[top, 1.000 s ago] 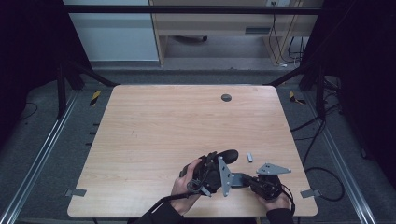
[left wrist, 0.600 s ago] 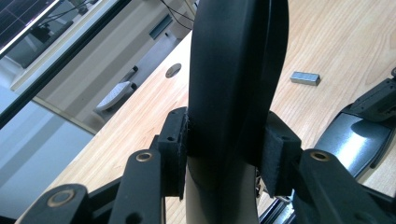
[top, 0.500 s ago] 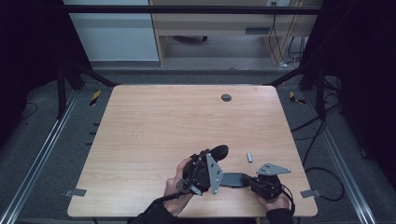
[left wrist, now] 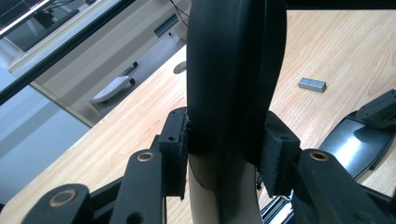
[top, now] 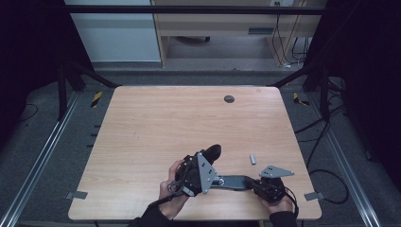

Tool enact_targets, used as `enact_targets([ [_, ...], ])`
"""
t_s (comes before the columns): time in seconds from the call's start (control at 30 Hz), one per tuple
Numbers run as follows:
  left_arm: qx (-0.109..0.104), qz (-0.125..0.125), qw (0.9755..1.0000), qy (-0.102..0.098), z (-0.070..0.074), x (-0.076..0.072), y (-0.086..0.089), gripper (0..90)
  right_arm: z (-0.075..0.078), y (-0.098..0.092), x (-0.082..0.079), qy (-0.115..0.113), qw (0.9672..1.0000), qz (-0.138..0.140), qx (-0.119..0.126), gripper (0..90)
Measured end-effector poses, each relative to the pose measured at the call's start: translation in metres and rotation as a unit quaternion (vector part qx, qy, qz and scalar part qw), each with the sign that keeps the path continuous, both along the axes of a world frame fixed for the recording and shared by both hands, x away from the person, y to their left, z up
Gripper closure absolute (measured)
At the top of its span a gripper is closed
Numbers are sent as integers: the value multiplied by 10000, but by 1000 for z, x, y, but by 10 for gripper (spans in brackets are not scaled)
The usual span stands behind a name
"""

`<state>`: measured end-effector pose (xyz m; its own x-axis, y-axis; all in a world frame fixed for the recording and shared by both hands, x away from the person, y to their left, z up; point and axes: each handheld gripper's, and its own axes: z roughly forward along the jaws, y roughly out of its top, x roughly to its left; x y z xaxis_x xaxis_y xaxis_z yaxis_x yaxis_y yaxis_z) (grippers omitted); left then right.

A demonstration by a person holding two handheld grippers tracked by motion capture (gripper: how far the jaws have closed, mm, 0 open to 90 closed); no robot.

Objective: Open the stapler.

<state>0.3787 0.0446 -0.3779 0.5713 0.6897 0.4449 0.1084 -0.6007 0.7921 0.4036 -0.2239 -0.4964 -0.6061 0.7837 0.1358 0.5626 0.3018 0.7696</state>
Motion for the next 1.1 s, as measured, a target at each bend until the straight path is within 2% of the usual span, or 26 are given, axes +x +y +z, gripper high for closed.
enact_targets([
  [0.7, -314, 152, 9994, 27, 4, 0, 21, 582, 0, 1, -1, -7, 10000, 39, -3, 900],
  [1.1, -612, 359, 9974, 129, 7, 1, 46, 570, 0, 1, -1, -3, 10000, 49, 5, 900],
])
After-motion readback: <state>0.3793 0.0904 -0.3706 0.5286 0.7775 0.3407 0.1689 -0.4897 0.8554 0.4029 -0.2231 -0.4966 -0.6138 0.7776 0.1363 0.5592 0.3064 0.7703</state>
